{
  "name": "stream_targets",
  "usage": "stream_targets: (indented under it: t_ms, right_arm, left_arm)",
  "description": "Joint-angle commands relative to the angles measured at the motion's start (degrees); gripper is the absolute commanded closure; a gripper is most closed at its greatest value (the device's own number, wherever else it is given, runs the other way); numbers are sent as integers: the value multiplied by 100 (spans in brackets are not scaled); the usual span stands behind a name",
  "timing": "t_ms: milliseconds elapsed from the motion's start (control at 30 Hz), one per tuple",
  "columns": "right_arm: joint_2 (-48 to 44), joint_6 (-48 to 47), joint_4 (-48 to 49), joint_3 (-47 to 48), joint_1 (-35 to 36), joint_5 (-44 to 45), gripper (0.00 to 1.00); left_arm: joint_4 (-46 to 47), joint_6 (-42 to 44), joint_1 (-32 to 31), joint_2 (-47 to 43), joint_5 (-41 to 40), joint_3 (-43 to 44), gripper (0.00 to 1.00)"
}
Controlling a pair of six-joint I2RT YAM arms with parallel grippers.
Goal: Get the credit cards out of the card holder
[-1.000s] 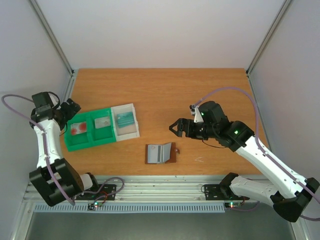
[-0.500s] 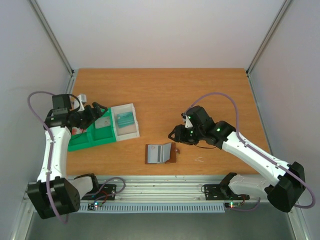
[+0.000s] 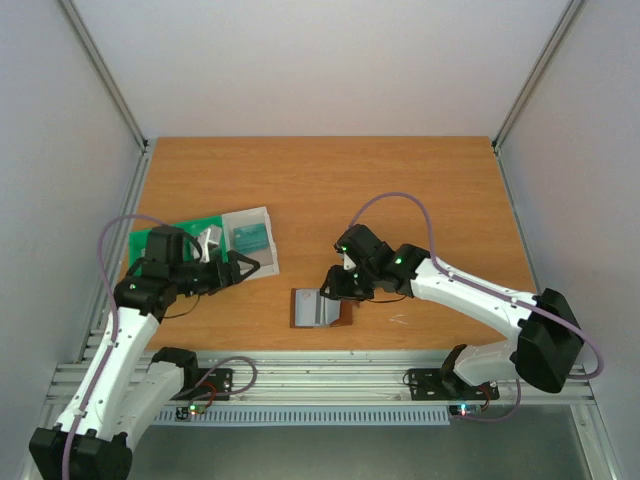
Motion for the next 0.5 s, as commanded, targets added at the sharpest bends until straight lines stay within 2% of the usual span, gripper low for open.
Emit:
stream_targets:
  t_ms: [0,200,333,467]
  right_arm:
    - [337,-13,292,142,56,216,67]
    - [894,-261,414,312,58,98,68]
    - [1334,-479,318,525,58,59,69]
    - [1633,-503,420,480,45,167,72]
  left_arm:
    - [579,-654,-483,-230,-225,-456,14]
    - [1282,-954,-1164,-236,-714,-894,15]
    - [2178,-1322,-1622,74,-939,-1191,17]
    - [2488,-1476,-1944,328,-1352,-1282,19]
